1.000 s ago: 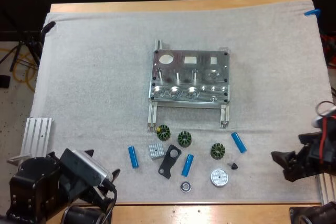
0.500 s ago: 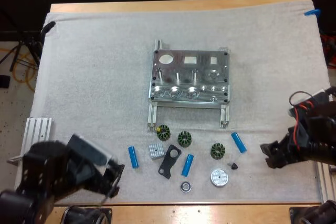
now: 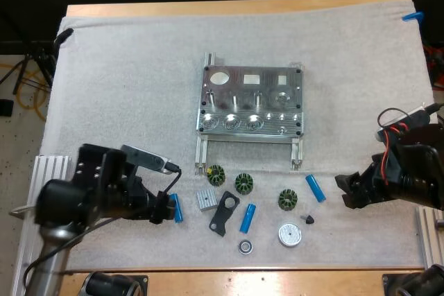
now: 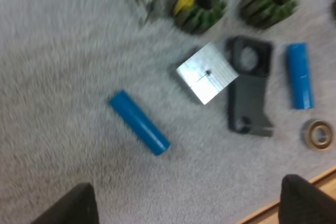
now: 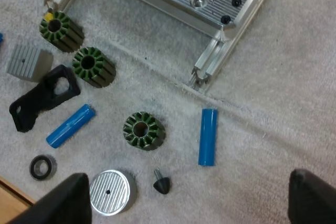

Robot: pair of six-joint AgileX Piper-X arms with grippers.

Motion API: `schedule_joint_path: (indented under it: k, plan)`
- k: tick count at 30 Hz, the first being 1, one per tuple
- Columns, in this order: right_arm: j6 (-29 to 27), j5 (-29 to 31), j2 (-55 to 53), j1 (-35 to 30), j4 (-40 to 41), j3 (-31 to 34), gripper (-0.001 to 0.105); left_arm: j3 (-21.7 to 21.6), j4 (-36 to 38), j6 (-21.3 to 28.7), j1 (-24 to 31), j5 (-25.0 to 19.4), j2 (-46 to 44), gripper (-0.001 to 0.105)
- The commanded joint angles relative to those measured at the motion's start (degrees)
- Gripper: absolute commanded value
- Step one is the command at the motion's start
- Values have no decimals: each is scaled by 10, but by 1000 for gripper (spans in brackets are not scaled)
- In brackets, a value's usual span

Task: Load cells from left to right

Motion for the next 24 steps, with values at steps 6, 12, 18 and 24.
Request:
schedule_joint_path:
  k: [6, 12, 18, 24]
  plan:
    - [5, 1, 0, 1, -15, -4, 74, 70, -82, -53, -4, -11, 22, 69]
    - [6, 1, 0, 1, -17, -4, 74, 90, -109, -63, -39, -86, 86, 69]
    - [6, 1, 0, 1, -17, -4, 74, 90, -138, -93, -132, -178, 168, 69]
    - [9, 1, 0, 1, -17, -4, 74, 90, -163, -134, -150, -181, 243, 69]
